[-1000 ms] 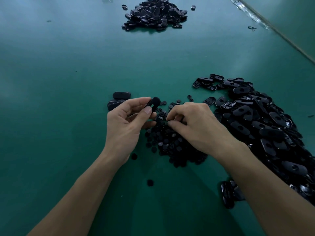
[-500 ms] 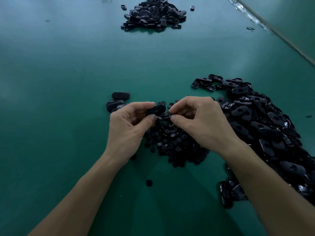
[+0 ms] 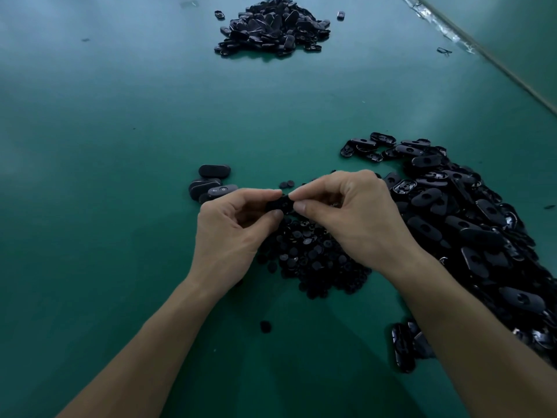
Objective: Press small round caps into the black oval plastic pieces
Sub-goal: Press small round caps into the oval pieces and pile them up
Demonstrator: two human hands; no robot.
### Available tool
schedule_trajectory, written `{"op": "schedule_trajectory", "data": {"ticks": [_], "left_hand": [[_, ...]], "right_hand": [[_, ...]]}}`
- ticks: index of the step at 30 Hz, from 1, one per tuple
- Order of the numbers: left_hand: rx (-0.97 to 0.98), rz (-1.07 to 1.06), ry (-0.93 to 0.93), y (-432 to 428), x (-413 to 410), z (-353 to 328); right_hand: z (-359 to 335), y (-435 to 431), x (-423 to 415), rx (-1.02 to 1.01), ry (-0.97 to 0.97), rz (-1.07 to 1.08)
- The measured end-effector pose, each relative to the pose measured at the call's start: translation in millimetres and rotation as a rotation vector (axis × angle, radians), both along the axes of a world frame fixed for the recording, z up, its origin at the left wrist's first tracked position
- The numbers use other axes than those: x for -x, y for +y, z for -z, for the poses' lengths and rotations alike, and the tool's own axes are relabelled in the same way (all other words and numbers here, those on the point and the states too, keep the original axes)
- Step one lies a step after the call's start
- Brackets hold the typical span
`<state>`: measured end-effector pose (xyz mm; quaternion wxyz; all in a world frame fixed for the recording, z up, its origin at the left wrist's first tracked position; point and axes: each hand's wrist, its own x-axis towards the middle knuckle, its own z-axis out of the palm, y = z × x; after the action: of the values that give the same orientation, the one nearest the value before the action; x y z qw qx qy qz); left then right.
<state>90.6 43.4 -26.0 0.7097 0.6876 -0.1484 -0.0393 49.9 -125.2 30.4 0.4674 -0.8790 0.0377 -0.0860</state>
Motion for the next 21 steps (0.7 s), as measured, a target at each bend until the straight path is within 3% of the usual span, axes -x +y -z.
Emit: {"op": "schedule_trajectory", "data": {"ticks": [21], "left_hand": [[-0.012,0.028,-0.010,-0.7,1.8,-1.7]], "right_hand": [[8.6,16.2,2.5,0.076,0.014,0.061]]}}
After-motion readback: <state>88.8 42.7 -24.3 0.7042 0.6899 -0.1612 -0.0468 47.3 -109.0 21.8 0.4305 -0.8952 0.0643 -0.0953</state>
